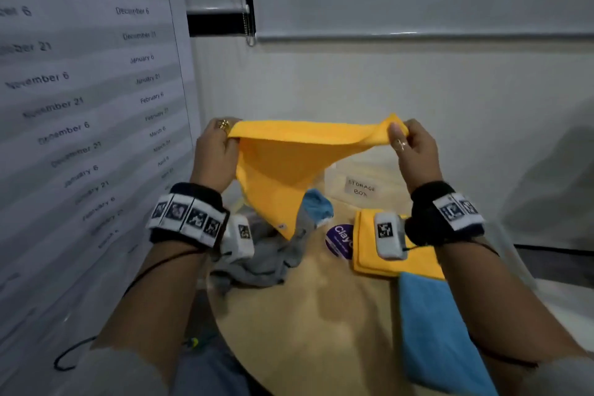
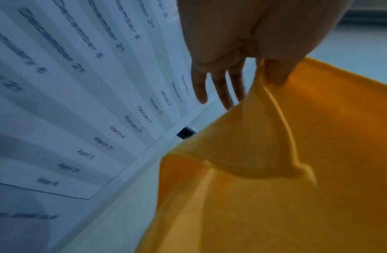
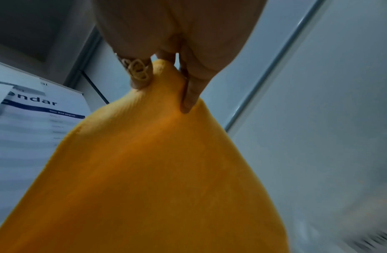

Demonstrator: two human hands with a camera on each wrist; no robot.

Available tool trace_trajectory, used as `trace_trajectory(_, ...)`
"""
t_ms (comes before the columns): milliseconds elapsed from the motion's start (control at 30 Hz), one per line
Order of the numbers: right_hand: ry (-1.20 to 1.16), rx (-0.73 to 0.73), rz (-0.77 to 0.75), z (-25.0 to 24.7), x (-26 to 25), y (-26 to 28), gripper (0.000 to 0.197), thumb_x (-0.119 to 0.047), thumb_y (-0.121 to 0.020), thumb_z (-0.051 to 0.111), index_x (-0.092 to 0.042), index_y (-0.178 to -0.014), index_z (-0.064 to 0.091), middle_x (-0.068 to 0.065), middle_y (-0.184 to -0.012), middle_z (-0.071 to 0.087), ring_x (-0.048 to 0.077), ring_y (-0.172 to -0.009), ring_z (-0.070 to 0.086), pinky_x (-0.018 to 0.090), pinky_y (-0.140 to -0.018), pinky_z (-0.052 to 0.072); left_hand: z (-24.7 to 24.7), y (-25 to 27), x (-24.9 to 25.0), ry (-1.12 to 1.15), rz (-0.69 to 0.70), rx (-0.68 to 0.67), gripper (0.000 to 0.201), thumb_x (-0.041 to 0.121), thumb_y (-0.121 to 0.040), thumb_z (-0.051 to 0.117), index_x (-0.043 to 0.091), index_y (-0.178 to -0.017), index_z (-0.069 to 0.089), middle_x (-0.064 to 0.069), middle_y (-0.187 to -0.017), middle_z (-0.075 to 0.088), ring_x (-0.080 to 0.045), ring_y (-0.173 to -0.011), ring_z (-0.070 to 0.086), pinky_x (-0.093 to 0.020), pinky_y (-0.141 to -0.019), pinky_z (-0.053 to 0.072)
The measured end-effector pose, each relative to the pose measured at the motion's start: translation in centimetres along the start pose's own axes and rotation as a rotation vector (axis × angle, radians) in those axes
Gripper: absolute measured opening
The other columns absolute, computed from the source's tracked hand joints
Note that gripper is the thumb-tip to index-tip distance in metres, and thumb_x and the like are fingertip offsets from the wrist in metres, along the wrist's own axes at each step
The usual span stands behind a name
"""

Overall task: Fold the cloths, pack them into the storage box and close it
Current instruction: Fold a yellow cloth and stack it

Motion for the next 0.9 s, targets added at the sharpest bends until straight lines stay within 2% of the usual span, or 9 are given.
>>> trace_trajectory(167, 0.01, -0.113, 0.193, -2.7, 4.8, 12.7, 0.046, -0.051, -0.086, 0.044, -0.012, -0.066, 0.033, 0.007, -0.067, 0.028, 0.016, -0.067, 0.034, 0.035, -0.065, 0.031, 0.7, 13.0, -3.5, -0.106, -0.022, -0.334, 0.03, 0.003, -0.084, 0.047, 0.007, -0.105, 0.068, -0.015, -0.099, 0.068, -0.022, -0.091, 0.061, -0.022, -0.072, 0.036)
trace_trajectory(267, 0.126, -0.279, 0.319, -2.8, 7.4, 19.6, 0.041, -0.038, -0.09, 0.053, -0.014, -0.061, 0.036, 0.0, -0.061, 0.029, 0.014, -0.065, 0.032, 0.032, -0.059, 0.025, 2.9, 21.1, -6.7, -0.324, -0.149, -0.783, 0.041, -0.005, -0.093, 0.042, 0.012, -0.127, 0.057, -0.019, -0.118, 0.062, -0.032, -0.106, 0.058, -0.034, -0.077, 0.041)
trace_trajectory(333, 0.306, -0.41, 0.417, -3.1, 9.0, 23.1, 0.039, -0.023, -0.092, 0.057, -0.017, -0.057, 0.042, -0.003, -0.055, 0.036, 0.016, -0.065, 0.039, 0.029, -0.056, 0.028, 3.6, 24.9, -7.8, -0.452, -0.145, -1.012, 0.037, 0.001, -0.097, 0.04, 0.016, -0.127, 0.056, -0.013, -0.12, 0.061, -0.028, -0.109, 0.056, -0.029, -0.076, 0.039)
trace_trajectory(400, 0.447, -0.471, 0.481, -3.9, 9.7, 24.9, 0.038, -0.023, -0.091, 0.059, -0.015, -0.056, 0.047, -0.001, -0.053, 0.041, 0.018, -0.063, 0.044, 0.029, -0.056, 0.03, 3.3, 26.6, -8.1, -0.497, -0.149, -1.079, 0.018, 0.014, -0.099, 0.044, 0.014, -0.095, 0.061, -0.009, -0.093, 0.062, -0.027, -0.101, 0.058, -0.026, -0.069, 0.033)
trace_trajectory(467, 0.474, -0.489, 0.522, -4.9, 9.6, 25.5, 0.037, -0.024, -0.09, 0.06, -0.006, -0.058, 0.052, 0.005, -0.055, 0.043, 0.019, -0.06, 0.043, 0.032, -0.056, 0.029, 2.7, 26.9, -8.7, -0.489, -0.212, -1.069, 0.028, 0.027, -0.097, 0.049, 0.015, -0.072, 0.05, -0.003, -0.074, 0.052, -0.027, -0.092, 0.059, -0.028, -0.067, 0.03)
trace_trajectory(667, 0.73, -0.746, 0.539, -5.6, 8.9, 26.0, 0.047, -0.027, -0.091, 0.058, -0.011, -0.052, 0.037, 0.005, -0.053, 0.036, 0.018, -0.055, 0.038, 0.027, -0.052, 0.023, 2.1, 27.3, -10.0, -0.514, -0.29, -1.241, 0.049, 0.051, -0.082, 0.064, 0.009, -0.108, 0.064, -0.009, -0.106, 0.063, -0.023, -0.097, 0.058, -0.027, -0.075, 0.039)
trace_trajectory(733, 0.798, -0.856, 0.581, -5.5, 9.4, 26.7, 0.037, -0.029, -0.093, 0.056, -0.009, -0.063, 0.049, 0.009, -0.066, 0.048, 0.022, -0.069, 0.049, 0.025, -0.055, 0.027, 1.8, 28.2, -10.6, -0.578, -0.318, -1.412, 0.043, 0.054, -0.079, 0.067, 0.013, -0.091, 0.062, -0.007, -0.088, 0.06, -0.016, -0.076, 0.053, -0.028, -0.068, 0.038)
trace_trajectory(800, 0.809, -0.964, 0.645, -5.5, 9.5, 27.3, 0.02, -0.03, -0.093, 0.055, -0.012, -0.092, 0.064, 0.013, -0.099, 0.06, 0.026, -0.1, 0.057, 0.027, -0.072, 0.039, 1.0, 28.8, -11.1, -0.685, -0.347, -1.561, 0.046, 0.054, -0.077, 0.068, 0.013, -0.07, 0.049, -0.008, -0.069, 0.045, -0.015, -0.06, 0.042, -0.03, -0.063, 0.03)
trace_trajectory(900, 0.828, -1.069, 0.775, -5.6, 9.3, 27.9, 0.039, -0.03, -0.094, 0.054, -0.01, -0.128, 0.055, 0.009, -0.136, 0.05, 0.025, -0.125, 0.047, 0.029, -0.096, 0.039, -0.1, 28.5, -11.2, -0.731, -0.374, -1.618, 0.06, 0.055, -0.075, 0.069, 0.001, -0.102, 0.062, -0.018, -0.099, 0.063, -0.017, -0.073, 0.054, -0.028, -0.066, 0.036)
Point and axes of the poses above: each hand's wrist, its own y-axis away from the middle knuckle, its own z-axis out of the palm, x = y × z, the point moved 5 cm from there along -y, towards the middle knuckle
